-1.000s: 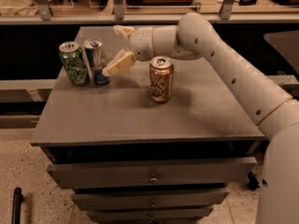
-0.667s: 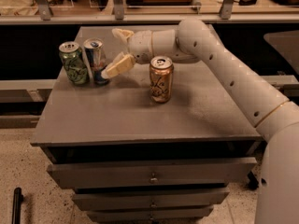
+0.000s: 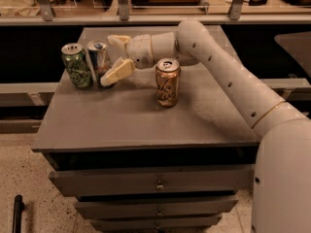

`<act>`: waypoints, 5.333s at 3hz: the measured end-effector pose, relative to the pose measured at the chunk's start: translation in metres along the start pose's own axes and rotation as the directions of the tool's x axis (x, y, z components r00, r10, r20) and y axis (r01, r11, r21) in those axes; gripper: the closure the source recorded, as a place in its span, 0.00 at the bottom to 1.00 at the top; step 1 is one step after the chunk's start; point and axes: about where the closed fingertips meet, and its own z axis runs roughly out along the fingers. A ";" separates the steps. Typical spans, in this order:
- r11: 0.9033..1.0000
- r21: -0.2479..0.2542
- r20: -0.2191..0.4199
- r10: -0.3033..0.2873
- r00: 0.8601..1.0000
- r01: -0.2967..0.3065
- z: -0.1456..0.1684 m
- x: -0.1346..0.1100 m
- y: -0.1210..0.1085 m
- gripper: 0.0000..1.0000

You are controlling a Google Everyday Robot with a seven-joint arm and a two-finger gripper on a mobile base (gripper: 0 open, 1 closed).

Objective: Knock redbull can over

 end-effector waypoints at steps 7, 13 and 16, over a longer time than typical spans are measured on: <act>0.996 -0.094 0.017 0.002 1.000 -0.001 0.032 -0.005 0.015 1.00; 0.993 0.117 -0.336 0.038 0.941 0.002 -0.033 -0.097 -0.014 1.00; 0.960 0.266 -0.584 0.234 0.777 -0.089 -0.097 -0.107 -0.020 1.00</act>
Offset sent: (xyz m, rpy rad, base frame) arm -0.0101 0.0170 -0.0023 0.0027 0.0127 0.0840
